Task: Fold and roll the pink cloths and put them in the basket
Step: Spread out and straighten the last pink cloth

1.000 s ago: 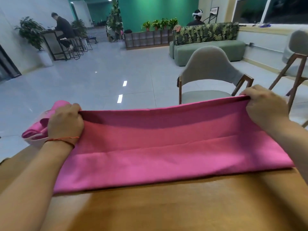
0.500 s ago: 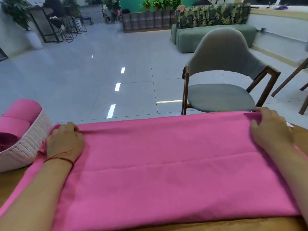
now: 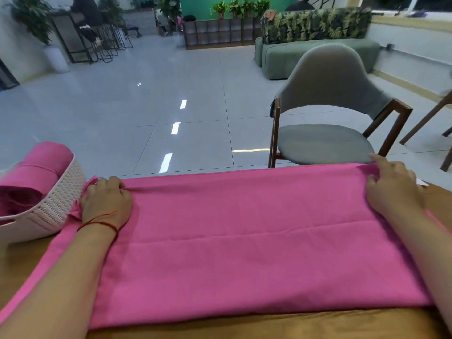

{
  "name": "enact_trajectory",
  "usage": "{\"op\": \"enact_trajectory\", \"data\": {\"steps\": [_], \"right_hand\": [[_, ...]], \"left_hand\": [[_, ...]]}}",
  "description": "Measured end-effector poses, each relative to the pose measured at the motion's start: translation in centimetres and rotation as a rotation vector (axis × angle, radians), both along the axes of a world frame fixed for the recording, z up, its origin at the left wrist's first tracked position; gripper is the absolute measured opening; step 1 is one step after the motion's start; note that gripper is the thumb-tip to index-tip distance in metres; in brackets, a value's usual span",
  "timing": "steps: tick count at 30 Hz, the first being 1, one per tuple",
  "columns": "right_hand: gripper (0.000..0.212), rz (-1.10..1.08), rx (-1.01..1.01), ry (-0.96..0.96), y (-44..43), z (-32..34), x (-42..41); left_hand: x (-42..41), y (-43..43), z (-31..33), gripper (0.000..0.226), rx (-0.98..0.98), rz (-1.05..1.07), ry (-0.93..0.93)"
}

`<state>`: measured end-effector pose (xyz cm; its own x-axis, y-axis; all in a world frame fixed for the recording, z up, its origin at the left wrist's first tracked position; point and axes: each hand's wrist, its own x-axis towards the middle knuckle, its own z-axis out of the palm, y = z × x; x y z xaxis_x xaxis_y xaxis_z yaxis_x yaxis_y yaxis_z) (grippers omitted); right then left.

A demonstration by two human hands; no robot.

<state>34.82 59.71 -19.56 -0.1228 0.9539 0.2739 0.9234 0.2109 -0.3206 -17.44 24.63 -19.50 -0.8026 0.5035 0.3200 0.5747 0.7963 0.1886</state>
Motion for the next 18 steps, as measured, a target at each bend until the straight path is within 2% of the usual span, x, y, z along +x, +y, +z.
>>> {"op": "enact_trajectory", "data": {"steps": [7, 16, 18], "right_hand": [[0.050, -0.010, -0.043, -0.009, -1.4, 0.3, 1.2], [0.049, -0.014, -0.036, 0.006, -6.1, 0.4, 6.3], [0.048, -0.013, -0.050, 0.001, -7.3, 0.4, 7.4]], "left_hand": [[1.5, -1.7, 0.0, 0.018, -0.021, 0.008, -0.020], [6.5, -7.4, -0.6, 0.013, -0.005, 0.019, 0.040], [7.9, -8.7, -0.5, 0.018, 0.001, 0.015, 0.031]]}}
